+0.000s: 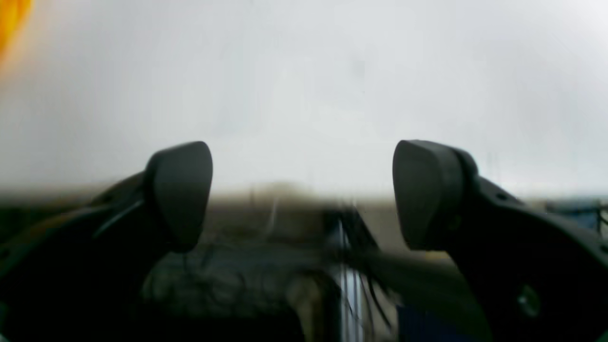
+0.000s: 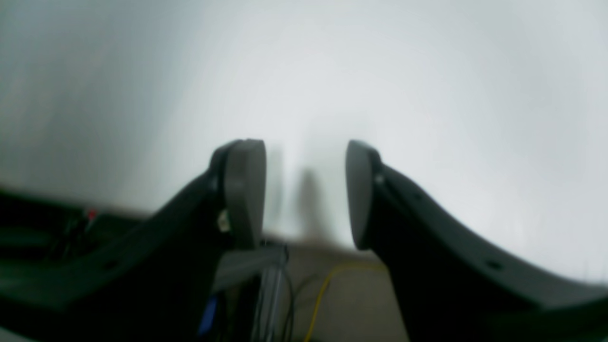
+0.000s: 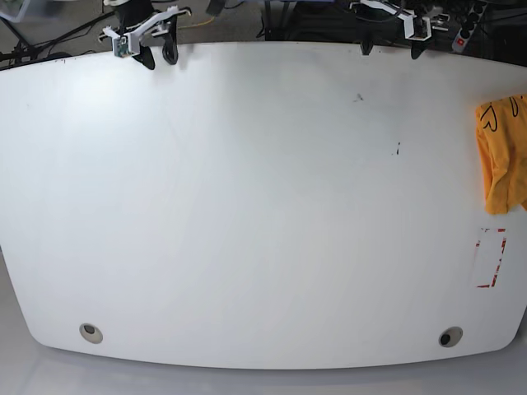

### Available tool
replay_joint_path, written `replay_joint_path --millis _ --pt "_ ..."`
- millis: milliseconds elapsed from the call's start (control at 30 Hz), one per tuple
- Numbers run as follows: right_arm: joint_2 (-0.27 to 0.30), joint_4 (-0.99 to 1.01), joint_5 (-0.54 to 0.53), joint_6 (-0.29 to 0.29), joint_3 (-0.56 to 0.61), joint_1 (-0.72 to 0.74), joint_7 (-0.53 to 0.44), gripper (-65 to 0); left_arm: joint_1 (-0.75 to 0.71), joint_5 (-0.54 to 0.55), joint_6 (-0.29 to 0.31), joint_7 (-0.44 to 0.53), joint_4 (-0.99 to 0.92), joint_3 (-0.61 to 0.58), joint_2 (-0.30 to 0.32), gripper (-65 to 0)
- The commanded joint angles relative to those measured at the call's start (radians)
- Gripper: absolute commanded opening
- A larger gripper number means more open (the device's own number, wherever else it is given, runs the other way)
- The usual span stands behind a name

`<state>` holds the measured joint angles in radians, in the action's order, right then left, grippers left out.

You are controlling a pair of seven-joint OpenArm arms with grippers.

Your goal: Fold the T-shirt properly

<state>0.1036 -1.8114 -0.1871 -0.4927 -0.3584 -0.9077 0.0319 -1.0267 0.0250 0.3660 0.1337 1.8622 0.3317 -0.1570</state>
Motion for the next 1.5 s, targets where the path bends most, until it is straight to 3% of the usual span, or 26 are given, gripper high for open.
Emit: replay_joint_path --millis 0,200,367,600,867,1067,1267,1467 --pt "0.018 -0.012 -0.024 0.009 -0.009 -0.058 -0.028 -39.5 -0.059 0.026 0.001 0.03 0.017 0.004 0.0 -9.7" --pt "0.054 0.015 -0.022 0.009 -0.003 -0.235 -0.028 -39.5 -0.195 0.033 0.003 0.031 -0.091 0.004 0.024 -14.9" --pt "0.1 0.16 -0.022 0.015 0.058 -0.224 -0.028 -39.6 -0.168 0.033 0.0 0.034 -0.315 0.002 0.063 -17.8" --pt "0.118 0.525 -0.019 0.016 0.181 -0.018 -0.028 -39.6 0.036 0.022 0.001 0.031 -0.626 -0.021 0.11 -17.8" --pt "0.075 0.859 0.123 0.018 0.201 0.229 -0.03 -39.6 0.337 -0.113 -0.011 0.033 -1.079 -0.035 0.136 -17.9" --pt "0.061 1.042 0.205 0.018 0.2 0.384 -0.03 -39.6 0.541 -0.141 -0.144 0.034 -1.373 -0.038 0.138 -17.9" --pt "0.06 1.197 0.205 0.021 0.2 0.496 -0.03 -39.6 0.71 -0.142 -0.19 0.034 -1.61 -0.039 0.165 -17.9" --pt "0.066 1.349 0.205 0.122 0.203 0.62 -0.03 -39.3 0.836 -0.142 -0.221 0.028 -1.754 -0.039 0.184 -17.6"
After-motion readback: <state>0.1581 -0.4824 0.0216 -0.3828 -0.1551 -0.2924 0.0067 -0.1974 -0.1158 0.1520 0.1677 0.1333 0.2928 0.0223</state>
